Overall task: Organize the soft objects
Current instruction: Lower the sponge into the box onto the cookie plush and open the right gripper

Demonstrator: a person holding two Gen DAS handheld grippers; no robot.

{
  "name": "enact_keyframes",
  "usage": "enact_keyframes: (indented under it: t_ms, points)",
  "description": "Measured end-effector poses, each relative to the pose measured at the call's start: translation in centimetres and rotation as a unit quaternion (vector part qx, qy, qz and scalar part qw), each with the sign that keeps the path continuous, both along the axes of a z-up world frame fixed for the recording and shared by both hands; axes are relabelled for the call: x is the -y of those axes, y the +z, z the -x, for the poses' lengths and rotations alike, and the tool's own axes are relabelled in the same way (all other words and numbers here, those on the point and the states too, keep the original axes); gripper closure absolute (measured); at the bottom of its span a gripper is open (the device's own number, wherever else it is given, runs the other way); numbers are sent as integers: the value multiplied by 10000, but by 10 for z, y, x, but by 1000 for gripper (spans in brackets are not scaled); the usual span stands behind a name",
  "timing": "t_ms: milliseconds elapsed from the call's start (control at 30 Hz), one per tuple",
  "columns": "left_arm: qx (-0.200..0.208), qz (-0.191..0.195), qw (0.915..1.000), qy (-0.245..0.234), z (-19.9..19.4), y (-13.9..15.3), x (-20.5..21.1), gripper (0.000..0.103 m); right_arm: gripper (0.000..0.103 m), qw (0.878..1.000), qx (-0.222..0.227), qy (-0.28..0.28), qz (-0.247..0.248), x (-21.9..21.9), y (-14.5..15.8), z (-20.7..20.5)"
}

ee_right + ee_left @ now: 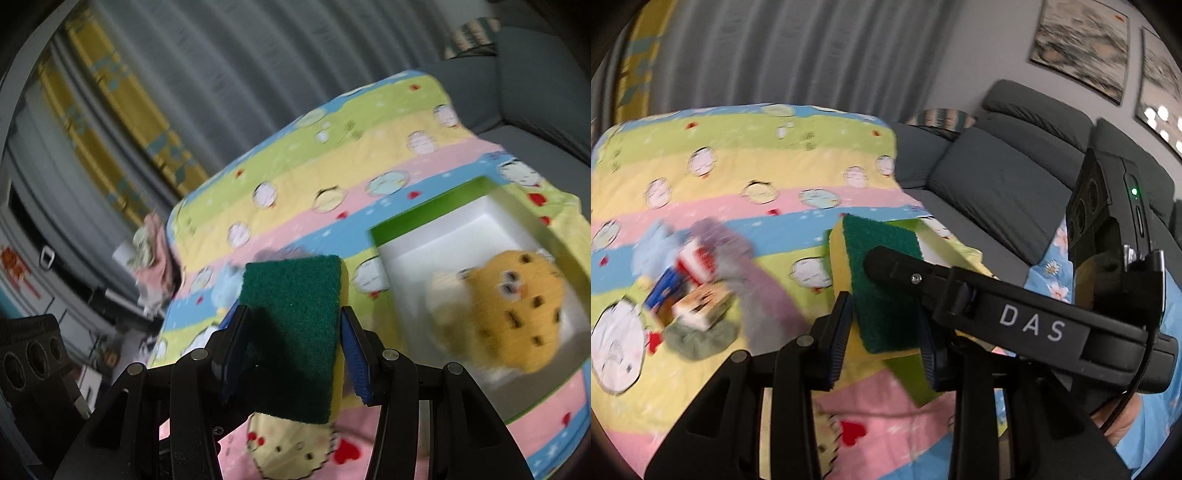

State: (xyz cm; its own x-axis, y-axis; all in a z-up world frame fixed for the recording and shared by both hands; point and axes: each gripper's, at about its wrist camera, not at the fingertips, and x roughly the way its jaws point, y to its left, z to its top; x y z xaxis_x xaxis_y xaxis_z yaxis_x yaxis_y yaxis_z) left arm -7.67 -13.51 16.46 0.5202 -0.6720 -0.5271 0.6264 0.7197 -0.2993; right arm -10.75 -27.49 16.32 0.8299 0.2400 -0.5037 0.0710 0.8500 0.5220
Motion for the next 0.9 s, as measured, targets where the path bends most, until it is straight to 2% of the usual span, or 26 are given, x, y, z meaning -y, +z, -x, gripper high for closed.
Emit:
enact_keyframes:
  t_ms: [200, 400, 600, 733, 900]
  points:
    - [77, -187, 9990, -407, -4, 2, 55, 72, 52, 9985, -84, -541, 2, 50, -2, 8]
    - [-65, -341, 9958, -845, -11, -6, 105, 72, 52, 9940, -330, -1028, -188, 95, -16, 12]
    - [-454, -588, 9908, -1135, -23, -26, 145, 73, 52, 9879, -775, -1324, -219, 124, -37, 9]
    - [-672, -694, 9876, -1235, -30, -37, 162, 73, 52, 9841, -1048, -1399, -332, 140, -52, 2]
    - [-1136, -772, 9827, -1244, -40, -54, 173, 73, 52, 9790, -1366, -1441, -467, 152, -70, -4]
